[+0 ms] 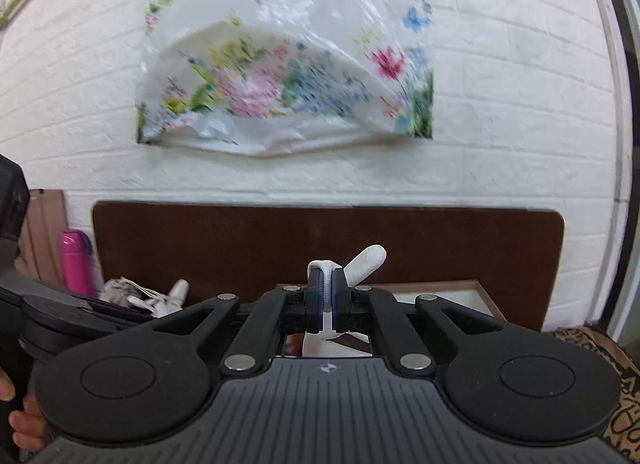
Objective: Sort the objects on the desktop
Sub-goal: 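Open the left gripper over the box while the right gripper releases the glove into it, then withdraw both grippers back from the cardboard box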
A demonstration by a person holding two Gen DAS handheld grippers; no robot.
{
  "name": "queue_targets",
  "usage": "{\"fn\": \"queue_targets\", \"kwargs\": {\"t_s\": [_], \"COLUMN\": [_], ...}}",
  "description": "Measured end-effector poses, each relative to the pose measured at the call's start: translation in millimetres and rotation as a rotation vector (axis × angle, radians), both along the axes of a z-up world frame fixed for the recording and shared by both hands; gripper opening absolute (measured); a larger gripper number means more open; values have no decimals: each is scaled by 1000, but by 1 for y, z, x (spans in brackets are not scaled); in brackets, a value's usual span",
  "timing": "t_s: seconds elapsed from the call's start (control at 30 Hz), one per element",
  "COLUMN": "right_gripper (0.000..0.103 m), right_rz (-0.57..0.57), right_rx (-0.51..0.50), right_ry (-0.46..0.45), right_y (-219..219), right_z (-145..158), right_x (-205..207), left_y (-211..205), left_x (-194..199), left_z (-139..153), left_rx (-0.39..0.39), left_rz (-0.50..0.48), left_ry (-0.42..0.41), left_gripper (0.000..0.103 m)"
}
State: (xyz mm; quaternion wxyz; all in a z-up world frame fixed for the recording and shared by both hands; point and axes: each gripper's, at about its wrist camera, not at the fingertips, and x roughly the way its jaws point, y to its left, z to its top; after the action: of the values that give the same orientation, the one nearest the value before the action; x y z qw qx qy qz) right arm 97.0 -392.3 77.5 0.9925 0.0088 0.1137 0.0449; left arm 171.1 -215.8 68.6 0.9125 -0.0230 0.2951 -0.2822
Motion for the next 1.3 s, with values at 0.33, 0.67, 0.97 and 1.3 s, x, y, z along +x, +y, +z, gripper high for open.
{"fn": "queue_targets", "kwargs": {"t_s": [0.33, 0.67, 0.97, 1.3], "right_gripper": [5, 5, 9, 100], "right_rz": [-118, -199, -202, -218], "right_rx": [44, 70, 56, -48], "right_ry": [143, 164, 178, 108], "right_y": [-44, -61, -60, -40], "right_z": [-57, -68, -71, -61], "right_x": [32, 46, 44, 22], "left_y": [-30, -43, -36, -17], "left_x": [29, 20, 28, 4], "left_z": [-45, -42, -52, -28], "left_rx": [47, 50, 33, -55], "left_rz": [-21, -79, -38, 86], "left_ry": [82, 34, 82, -7], "left_gripper": [23, 24, 40, 103]}}
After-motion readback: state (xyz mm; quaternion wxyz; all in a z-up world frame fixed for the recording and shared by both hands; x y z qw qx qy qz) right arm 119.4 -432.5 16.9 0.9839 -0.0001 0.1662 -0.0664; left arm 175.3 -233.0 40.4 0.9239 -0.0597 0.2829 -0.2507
